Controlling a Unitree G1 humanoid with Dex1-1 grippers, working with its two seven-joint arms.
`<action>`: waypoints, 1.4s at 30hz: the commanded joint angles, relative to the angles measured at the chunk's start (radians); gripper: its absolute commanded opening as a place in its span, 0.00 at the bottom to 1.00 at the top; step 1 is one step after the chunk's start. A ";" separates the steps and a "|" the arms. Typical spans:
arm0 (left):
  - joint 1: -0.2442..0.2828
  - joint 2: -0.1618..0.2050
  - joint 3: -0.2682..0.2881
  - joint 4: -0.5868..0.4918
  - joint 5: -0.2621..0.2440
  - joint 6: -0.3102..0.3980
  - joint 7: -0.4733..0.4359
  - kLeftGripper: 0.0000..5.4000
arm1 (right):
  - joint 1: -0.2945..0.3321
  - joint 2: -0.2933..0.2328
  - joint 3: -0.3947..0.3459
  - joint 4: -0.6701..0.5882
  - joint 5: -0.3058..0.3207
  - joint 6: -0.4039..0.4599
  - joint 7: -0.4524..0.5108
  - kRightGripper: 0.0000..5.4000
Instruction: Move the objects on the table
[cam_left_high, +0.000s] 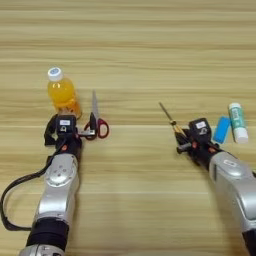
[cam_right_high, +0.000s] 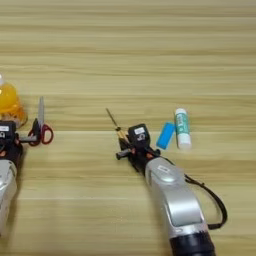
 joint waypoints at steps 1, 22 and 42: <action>-0.001 -0.004 -0.009 -0.003 0.013 0.013 0.005 1.00 | 0.083 -0.011 -0.011 -0.098 0.030 0.093 -0.005 0.16; -0.006 0.001 -0.010 0.005 0.009 0.011 0.006 1.00 | 0.100 -0.047 0.054 -0.140 -0.074 -0.204 -0.080 0.49; -0.021 0.008 -0.004 0.022 0.009 0.000 0.007 1.00 | 0.048 -0.046 0.032 -0.075 -0.100 -0.351 -0.090 0.92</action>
